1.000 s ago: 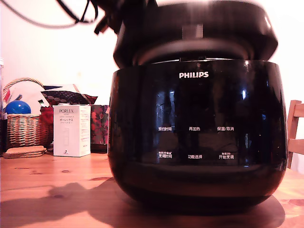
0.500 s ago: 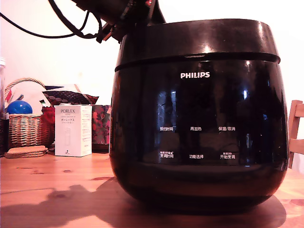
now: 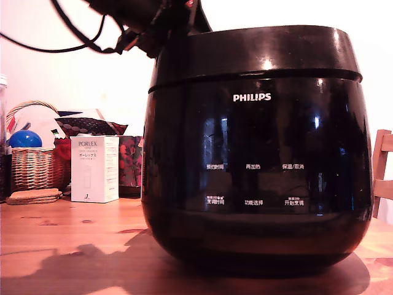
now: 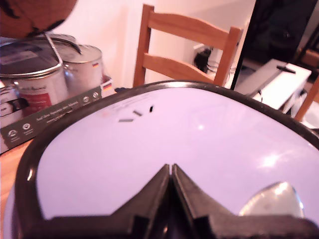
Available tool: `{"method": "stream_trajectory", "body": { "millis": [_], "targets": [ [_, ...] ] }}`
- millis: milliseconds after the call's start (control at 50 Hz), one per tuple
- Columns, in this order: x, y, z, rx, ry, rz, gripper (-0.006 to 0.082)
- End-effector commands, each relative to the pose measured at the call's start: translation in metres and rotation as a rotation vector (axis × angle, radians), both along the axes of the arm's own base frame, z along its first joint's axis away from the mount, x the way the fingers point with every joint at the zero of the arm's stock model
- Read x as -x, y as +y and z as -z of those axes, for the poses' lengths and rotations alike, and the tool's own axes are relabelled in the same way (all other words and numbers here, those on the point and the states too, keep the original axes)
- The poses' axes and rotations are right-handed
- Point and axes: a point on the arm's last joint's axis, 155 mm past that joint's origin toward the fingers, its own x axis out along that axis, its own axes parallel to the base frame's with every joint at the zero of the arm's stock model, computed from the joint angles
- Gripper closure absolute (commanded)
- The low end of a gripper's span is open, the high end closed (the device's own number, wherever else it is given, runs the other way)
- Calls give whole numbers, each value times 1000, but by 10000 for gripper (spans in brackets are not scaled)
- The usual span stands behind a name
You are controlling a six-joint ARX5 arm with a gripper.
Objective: Close the rice cooker by pressing the lid down with medium force
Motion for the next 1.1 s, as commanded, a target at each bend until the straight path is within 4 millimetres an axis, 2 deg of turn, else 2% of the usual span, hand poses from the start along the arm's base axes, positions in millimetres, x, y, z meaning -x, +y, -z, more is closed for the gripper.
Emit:
{"method": "stream_trajectory", "body": {
  "millis": [0, 260, 460, 760, 1080],
  "targets": [
    [17, 16, 95, -173, 166, 1, 791],
    [28, 18, 109, -137, 159, 5, 791],
    [35, 14, 110, -136, 134, 20, 791],
    [32, 16, 115, -151, 134, -1, 791],
    [28, 5, 88, -71, 84, 20, 791]
  ]
}}
